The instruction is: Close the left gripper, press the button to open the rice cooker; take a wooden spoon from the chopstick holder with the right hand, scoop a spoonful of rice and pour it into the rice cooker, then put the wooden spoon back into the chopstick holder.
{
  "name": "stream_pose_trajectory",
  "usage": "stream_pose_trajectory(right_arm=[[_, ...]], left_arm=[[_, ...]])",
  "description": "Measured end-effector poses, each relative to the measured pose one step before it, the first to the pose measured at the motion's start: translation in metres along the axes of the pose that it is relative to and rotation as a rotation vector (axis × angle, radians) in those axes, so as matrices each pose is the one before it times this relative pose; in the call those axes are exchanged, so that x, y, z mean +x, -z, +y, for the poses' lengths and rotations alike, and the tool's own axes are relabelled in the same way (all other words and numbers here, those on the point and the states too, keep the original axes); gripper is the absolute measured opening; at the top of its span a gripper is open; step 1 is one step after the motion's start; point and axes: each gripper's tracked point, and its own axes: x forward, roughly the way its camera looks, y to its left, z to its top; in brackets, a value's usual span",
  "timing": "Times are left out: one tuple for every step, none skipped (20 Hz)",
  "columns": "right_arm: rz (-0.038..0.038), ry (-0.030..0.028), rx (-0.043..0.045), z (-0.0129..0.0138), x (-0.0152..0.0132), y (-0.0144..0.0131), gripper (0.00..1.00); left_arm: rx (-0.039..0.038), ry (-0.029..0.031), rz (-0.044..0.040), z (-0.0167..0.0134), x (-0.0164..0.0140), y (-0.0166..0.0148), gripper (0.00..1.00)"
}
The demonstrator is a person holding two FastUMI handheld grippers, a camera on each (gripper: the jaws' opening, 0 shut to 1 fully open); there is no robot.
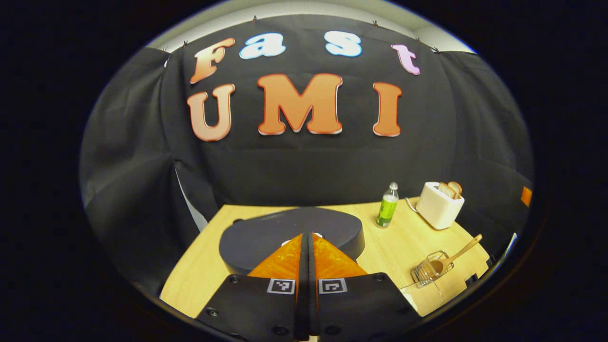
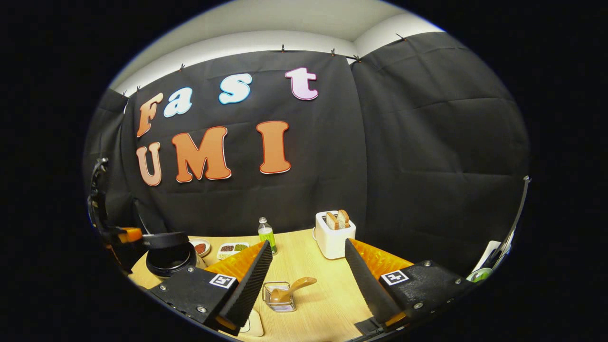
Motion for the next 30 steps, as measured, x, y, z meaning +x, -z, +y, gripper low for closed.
stream_pose_trajectory(right_arm=[[0.00202,-0.00498,0.00804,0.00135,-0.00008,0.00261,1.0],[-0.00289,-0.00813,0.0096,0.00177,0.00126,0.00122,0.95],[-0.00944,-0.01019,0.0079,0.00215,0.00145,0.0016,0.95],[-0.00716,-0.00787,0.00479,0.00161,0.00295,0.00209,0.95],[0.00055,-0.00117,0.00173,-0.00023,0.0034,0.00624,0.95],[0.00505,-0.00386,0.00022,0.00053,0.00326,0.00681,0.95],[0.00853,-0.00696,0.00231,0.00138,0.00395,0.00818,0.95],[0.01804,-0.00704,0.00739,0.00184,0.00413,0.00813,1.0],[0.01606,-0.0071,0.01143,0.00183,0.00311,0.00946,1.0],[0.02288,-0.00353,0.02035,0.00075,0.00489,0.0093,0.95],[0.02295,-0.00402,0.02826,-0.00006,0.00404,0.00891,0.95],[0.02008,0.00139,0.02693,-0.00089,0.00455,0.00797,0.95],[0.01355,0.01124,0.01991,-0.00423,0.00697,0.0073,0.95],[0.01164,0.00993,0.01287,-0.00438,0.0065,0.00659,0.95],[0.01019,0.00801,0.01327,-0.00326,0.00619,0.00557,0.95],[0.01063,0.00099,0.01963,-0.00234,0.00601,0.00451,0.95],[0.01666,0.00543,0.02654,-0.00303,0.00496,0.00559,0.95],[0.02017,0.01087,0.02664,-0.00345,0.00535,0.00612,0.95],[0.00932,0.00399,0.01982,-0.0021,0.00514,0.00513,0.95],[0.01068,0.00307,0.01313,-0.002,0.00438,0.00495,0.94],[0.01644,-0.00094,0.01368,-0.0004,0.0048,0.00627,0.94],[0.01697,-0.00627,0.01362,0.00017,0.00469,0.0066,0.93],[0.01556,-0.00885,0.0139,0.00114,0.00389,0.00576,0.92],[0.01749,0.00221,0.01837,-0.0022,0.00486,0.00648,0.9],[0.01586,-0.00341,0.0293,-0.00107,0.00597,0.00585,0.89],[0.01478,-0.00636,0.04263,0.00056,0.00422,0.00378,0.83],[0.01098,-0.0051,0.04708,-0.00044,0.00208,0.0024,0.81],[0.00849,-0.00458,0.04176,0.00011,0.00377,0.00138,0.77],[0.01757,0.00404,0.02826,-0.00128,0.0043,0.00551,0.76],[0.0199,0.00459,0.01373,-0.00153,0.00366,0.00391,0.71]], left_arm=[[-0.00807,-0.00003,-0.01431,0.00289,-0.00749,-0.00913,0.0],[-0.0066,-0.00633,-0.01702,0.0037,-0.00751,-0.00505,0.04],[-0.00118,-0.01718,-0.01622,0.00794,-0.00431,-0.00425,0.04],[0.00128,-0.01714,-0.00863,0.00778,-0.00457,-0.00214,0.04],[-0.00158,-0.01382,-0.00629,0.00547,-0.00454,-0.00059,0.04],[-0.00522,-0.01347,-0.0042,0.00593,-0.00354,-0.0005,0.04],[0.00154,-0.01397,0.0026,0.00591,-0.00465,-0.00033,0.04],[-0.00234,-0.01497,0.00564,0.00676,-0.00413,0.00001,0.04],[-0.00778,-0.01698,0.00053,0.00629,-0.0019,-0.00394,0.05],[-0.00962,-0.01886,-0.01046,0.00656,-0.00331,-0.00486,0.05],[-0.00432,-0.02433,-0.02058,0.00863,-0.00319,-0.00753,0.05],[0.00766,-0.02169,-0.03905,0.00833,-0.00419,-0.00881,0.06],[0.01161,-0.01833,-0.03971,0.00647,-0.00258,-0.00958,0.08],[0.00942,-0.01652,-0.02527,0.00605,-0.00521,-0.00536,0.09],[-0.00099,-0.00274,-0.02653,0.00486,-0.0068,-0.0077,0.11],[-0.00515,0.01024,-0.01964,-0.00087,-0.00133,-0.00613,0.22],[-0.00809,-0.00379,-0.01862,0.00431,-0.00431,-0.00645,0.34],[-0.00704,-0.00756,-0.00907,0.00349,-0.00299,-0.00471,0.45],[-0.00467,-0.01106,0.00012,0.00506,0.00112,-0.00023,0.56],[-0.0086,-0.00758,0.00466,0.004,-0.00188,-0.00128,0.65],[-0.01072,-0.00373,0.00443,0.00253,-0.00169,-0.00078,0.73],[-0.00705,-0.00471,0.00143,0.00194,-0.00127,0.00072,0.81],[0.0041,-0.00816,0.00143,0.00443,-0.00058,0.00183,0.9],[0.01291,-0.01381,0.00195,0.00592,-0.00065,0.0023,0.98],[0.01306,-0.0116,0.00555,0.00497,-0.00028,0.00318,0.93],[0.00843,-0.00609,0.0066,0.00299,-0.00131,0.00235,0.89],[0.00434,-0.00347,0.00654,0.00172,-0.0008,0.00143,0.9],[0.00133,-0.00329,0.0048,0.00283,-0.00001,0.00065,0.92],[0.00154,-0.00648,0.00805,0.00324,0.00068,0.0009,0.93],[0.0067,-0.00801,0.00919,0.00315,-0.00019,0.0035,0.95]])
